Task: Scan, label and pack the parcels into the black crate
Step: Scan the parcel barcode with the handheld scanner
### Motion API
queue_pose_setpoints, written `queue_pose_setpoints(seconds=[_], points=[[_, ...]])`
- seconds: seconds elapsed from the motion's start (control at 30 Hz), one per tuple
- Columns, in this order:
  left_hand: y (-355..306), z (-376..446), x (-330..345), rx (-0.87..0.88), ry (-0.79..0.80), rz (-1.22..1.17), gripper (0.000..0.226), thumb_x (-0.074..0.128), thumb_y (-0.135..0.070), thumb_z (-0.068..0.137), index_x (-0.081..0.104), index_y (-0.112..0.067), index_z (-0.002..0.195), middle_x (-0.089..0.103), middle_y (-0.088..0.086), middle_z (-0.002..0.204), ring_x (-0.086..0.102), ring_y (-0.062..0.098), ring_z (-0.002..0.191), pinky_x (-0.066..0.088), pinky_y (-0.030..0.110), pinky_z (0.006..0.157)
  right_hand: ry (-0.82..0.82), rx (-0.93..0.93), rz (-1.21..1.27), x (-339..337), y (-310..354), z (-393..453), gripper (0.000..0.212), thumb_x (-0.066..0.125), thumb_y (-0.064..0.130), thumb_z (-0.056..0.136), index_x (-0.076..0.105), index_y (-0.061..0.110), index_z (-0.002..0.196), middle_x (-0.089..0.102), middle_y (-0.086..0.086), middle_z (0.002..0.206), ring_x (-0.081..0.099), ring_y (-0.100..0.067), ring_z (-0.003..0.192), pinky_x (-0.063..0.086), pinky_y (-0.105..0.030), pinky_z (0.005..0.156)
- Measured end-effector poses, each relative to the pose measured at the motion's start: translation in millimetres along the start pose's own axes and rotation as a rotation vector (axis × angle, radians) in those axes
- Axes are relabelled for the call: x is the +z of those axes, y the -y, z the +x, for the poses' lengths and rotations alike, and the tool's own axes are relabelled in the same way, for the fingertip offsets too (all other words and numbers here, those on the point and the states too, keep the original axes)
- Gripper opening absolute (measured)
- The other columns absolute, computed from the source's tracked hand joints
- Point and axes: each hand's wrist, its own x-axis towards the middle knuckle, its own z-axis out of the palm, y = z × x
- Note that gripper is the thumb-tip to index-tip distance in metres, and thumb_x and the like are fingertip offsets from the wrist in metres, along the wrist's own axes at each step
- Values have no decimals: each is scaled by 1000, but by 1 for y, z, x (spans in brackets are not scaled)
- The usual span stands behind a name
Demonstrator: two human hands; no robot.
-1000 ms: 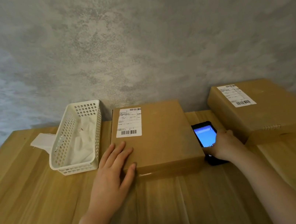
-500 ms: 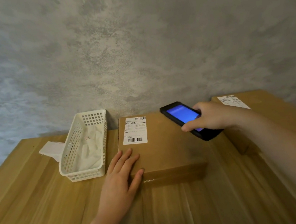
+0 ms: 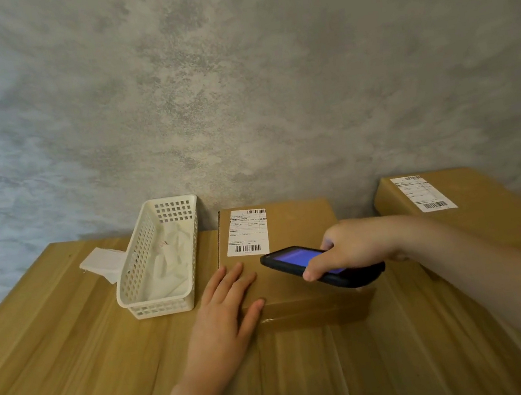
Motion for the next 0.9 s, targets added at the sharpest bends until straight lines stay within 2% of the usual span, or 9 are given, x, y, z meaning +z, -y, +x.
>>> queue_pose_setpoints(seconds=[0.13, 0.27, 0.4, 0.5, 0.57, 0.63, 0.7, 0.8, 0.9], points=[[0, 1, 0, 9, -5, -4, 63, 27, -69, 90, 43, -39, 143, 24, -28, 152, 6, -4, 146, 11, 20, 114, 26, -7, -10, 0, 1, -3, 64, 70, 65, 72, 67, 8, 103, 70, -13, 95, 75, -28, 76, 60, -35, 72], [2, 1, 2, 16, -17, -13, 62, 29, -68, 90, 44, -39, 143, 28, -26, 151, 9, -2, 146, 13, 22, 115, 24, -6, 2, -1, 2, -6, 64, 69, 65, 73, 67, 8, 102, 71, -14, 94, 75, -28, 75, 59, -34, 71], [4, 0, 5, 29, -56, -34, 58, 35, -64, 92, 49, -34, 140, 36, -18, 147, 17, 1, 145, 22, 26, 114, 26, -13, 28, -3, 2, -8, 64, 69, 65, 72, 67, 7, 100, 71, -16, 93, 75, -29, 75, 58, -34, 71], [4, -1, 6, 33, -77, -48, 55, 37, -63, 91, 51, -32, 134, 37, -16, 142, 20, 0, 144, 22, 19, 111, 35, -15, 43, -4, 1, -8, 62, 67, 64, 75, 68, 8, 100, 71, -14, 92, 75, -28, 76, 56, -28, 62], [4, -2, 7, 28, -99, -102, 47, 42, -62, 90, 52, -31, 125, 39, -16, 138, 23, 1, 143, 20, 7, 107, 41, -23, 56, -5, -1, -9, 60, 64, 64, 78, 67, 9, 101, 70, -12, 89, 75, -26, 75, 54, -24, 59], [3, -3, 8, 13, -120, -149, 42, 45, -60, 90, 51, -30, 119, 40, -16, 136, 25, 0, 143, 18, -2, 101, 49, -31, 63, -5, -4, -9, 61, 63, 65, 78, 66, 9, 103, 68, -11, 89, 75, -25, 75, 53, -23, 59], [5, -5, 10, 4, -138, -184, 41, 48, -59, 89, 52, -29, 117, 40, -17, 135, 24, -1, 143, 19, -4, 99, 61, -33, 76, -5, -6, -9, 64, 65, 67, 75, 67, 9, 103, 67, -11, 89, 75, -27, 77, 57, -27, 65], [7, -6, 15, 5, -164, -228, 40, 50, -56, 88, 54, -27, 117, 41, -16, 134, 25, 2, 144, 19, 0, 105, 74, -40, 80, -4, -9, -9, 72, 64, 71, 65, 69, 8, 100, 65, -11, 87, 74, -30, 80, 59, -33, 73], [9, -6, 19, 12, -198, -280, 39, 54, -50, 89, 54, -24, 118, 43, -14, 134, 27, 6, 144, 21, 10, 112, 78, -46, 72, -5, -12, -12, 71, 63, 71, 67, 68, 8, 101, 64, -9, 83, 74, -29, 79, 58, -29, 69]])
